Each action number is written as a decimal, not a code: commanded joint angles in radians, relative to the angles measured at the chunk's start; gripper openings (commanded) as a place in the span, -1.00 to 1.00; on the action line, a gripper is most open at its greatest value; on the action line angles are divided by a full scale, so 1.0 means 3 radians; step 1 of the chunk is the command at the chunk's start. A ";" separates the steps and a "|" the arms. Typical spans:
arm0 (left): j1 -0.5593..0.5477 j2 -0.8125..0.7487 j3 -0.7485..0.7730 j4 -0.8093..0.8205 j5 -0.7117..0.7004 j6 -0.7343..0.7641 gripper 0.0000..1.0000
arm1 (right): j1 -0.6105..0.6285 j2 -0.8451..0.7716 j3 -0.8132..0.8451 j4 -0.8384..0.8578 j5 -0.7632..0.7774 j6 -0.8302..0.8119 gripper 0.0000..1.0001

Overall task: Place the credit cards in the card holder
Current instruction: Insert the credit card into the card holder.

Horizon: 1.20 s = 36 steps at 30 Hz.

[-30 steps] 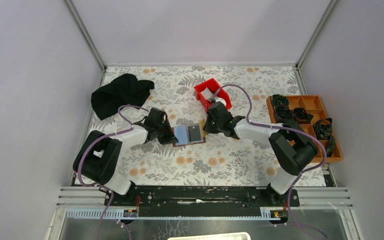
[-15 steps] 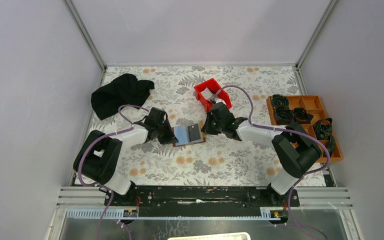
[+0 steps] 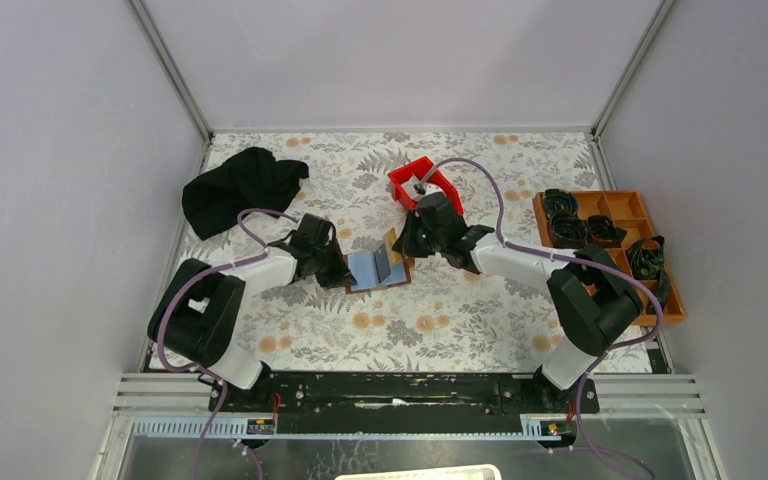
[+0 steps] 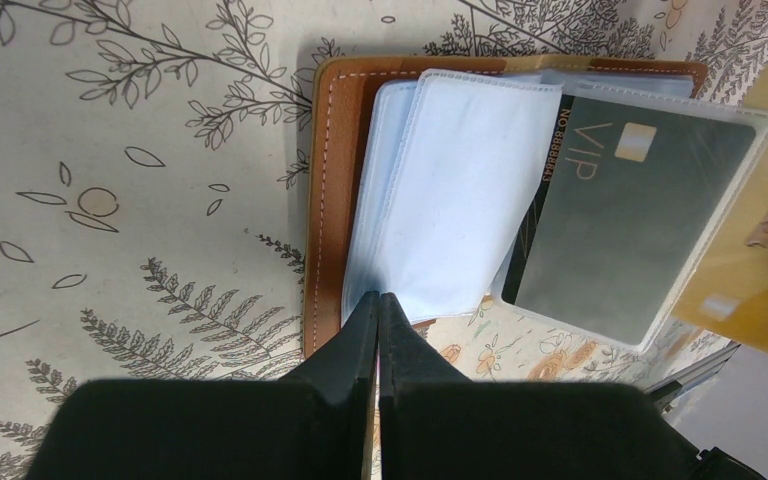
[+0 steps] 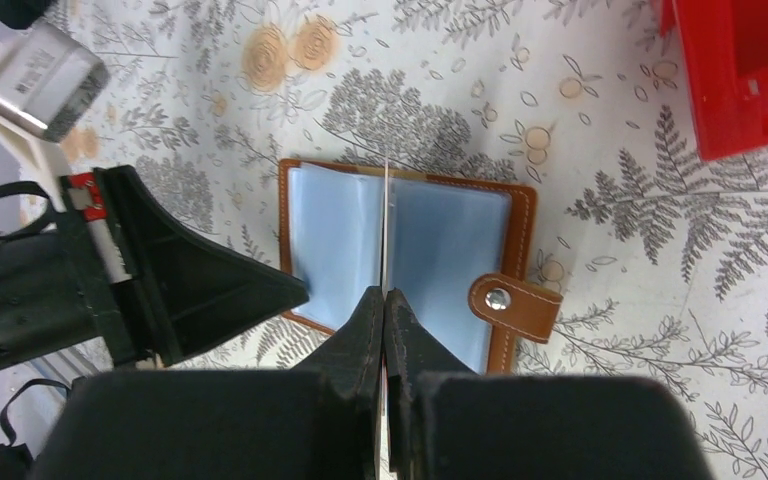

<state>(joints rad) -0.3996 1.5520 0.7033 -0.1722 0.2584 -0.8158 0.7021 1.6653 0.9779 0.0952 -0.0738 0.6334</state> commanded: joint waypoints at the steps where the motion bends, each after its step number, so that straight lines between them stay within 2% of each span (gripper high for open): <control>1: -0.0020 0.0102 0.0002 -0.0216 -0.0156 0.0055 -1.00 | 0.0051 0.0064 0.0230 0.0091 -0.0104 -0.0064 -1.00; 24: -0.0018 0.0009 -0.0099 -0.0209 -0.0176 -0.0010 -1.00 | 0.0315 0.0370 0.0397 0.0107 -0.0132 -0.0059 -1.00; 36: -0.0018 -0.0320 0.0094 -0.0763 -0.0505 -0.0002 -1.00 | 0.0349 0.0477 0.0278 0.0139 -0.0081 -0.0081 -1.00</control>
<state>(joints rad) -0.3996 1.4994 0.7029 -0.2817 0.1898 -0.8272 0.7933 1.8027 1.0626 0.1112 -0.0990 0.6262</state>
